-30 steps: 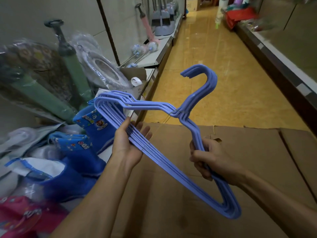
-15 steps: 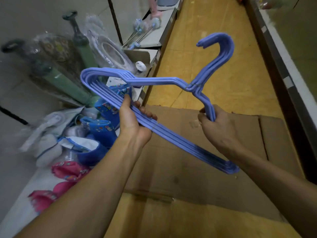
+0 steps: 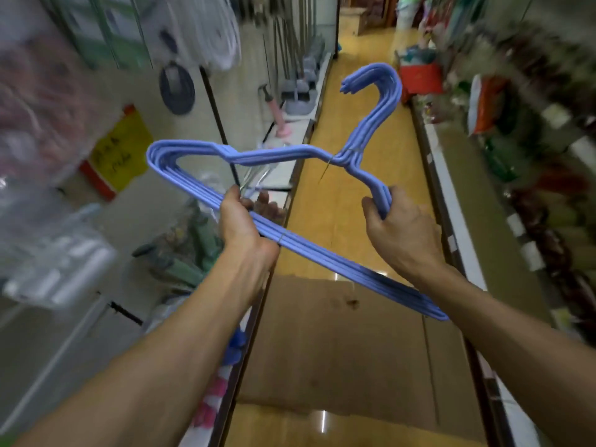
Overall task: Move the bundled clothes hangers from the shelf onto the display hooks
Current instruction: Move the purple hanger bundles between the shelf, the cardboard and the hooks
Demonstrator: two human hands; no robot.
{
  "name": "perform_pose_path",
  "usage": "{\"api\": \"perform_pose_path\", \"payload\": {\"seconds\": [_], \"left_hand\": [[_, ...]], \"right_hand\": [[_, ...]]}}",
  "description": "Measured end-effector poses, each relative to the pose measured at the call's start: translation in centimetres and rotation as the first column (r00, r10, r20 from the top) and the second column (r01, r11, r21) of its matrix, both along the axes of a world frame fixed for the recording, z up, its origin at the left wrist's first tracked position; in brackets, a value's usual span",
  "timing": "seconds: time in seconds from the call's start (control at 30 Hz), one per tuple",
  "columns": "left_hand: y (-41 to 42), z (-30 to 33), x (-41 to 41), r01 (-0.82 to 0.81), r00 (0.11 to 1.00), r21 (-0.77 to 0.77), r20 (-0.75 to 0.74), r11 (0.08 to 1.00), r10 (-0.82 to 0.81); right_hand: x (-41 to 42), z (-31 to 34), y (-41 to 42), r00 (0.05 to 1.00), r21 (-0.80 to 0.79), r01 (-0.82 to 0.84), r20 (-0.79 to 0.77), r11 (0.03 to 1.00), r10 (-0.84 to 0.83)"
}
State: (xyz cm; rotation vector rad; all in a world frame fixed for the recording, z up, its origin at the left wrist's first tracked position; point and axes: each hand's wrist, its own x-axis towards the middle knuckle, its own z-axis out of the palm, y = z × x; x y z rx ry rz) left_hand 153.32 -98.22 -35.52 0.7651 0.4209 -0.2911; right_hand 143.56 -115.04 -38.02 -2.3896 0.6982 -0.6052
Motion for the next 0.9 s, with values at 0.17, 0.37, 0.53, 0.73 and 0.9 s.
{"api": "perform_pose_path", "payload": {"seconds": [0.17,0.37,0.53,0.73,0.9], "left_hand": [[-0.7,14.7,-1.7,0.028,0.989,-0.003,0.146,1.0,-0.027],[0.2,26.5,-6.1,0.019,0.974,-0.049,0.226,0.999,-0.007],[1.2,30.8,-9.3,-0.007,0.969,-0.094,0.244,0.996,0.03],[2.7,33.0,-11.5,-0.027,0.964,-0.112,0.26,0.993,0.055],[4.5,34.7,-11.4,-0.002,0.949,-0.171,0.309,0.985,0.056]], "right_hand": [[-1.7,14.3,-0.9,0.999,-0.039,-0.026,0.046,0.999,0.028],[-5.6,26.3,-0.4,0.986,-0.069,-0.062,0.152,0.996,0.072],[-8.8,30.8,0.7,0.978,-0.032,-0.115,0.173,0.993,0.118],[-11.0,33.3,2.4,0.968,0.005,-0.146,0.207,0.989,0.142],[-10.8,34.8,3.9,0.95,0.059,-0.161,0.279,0.985,0.139]]}}
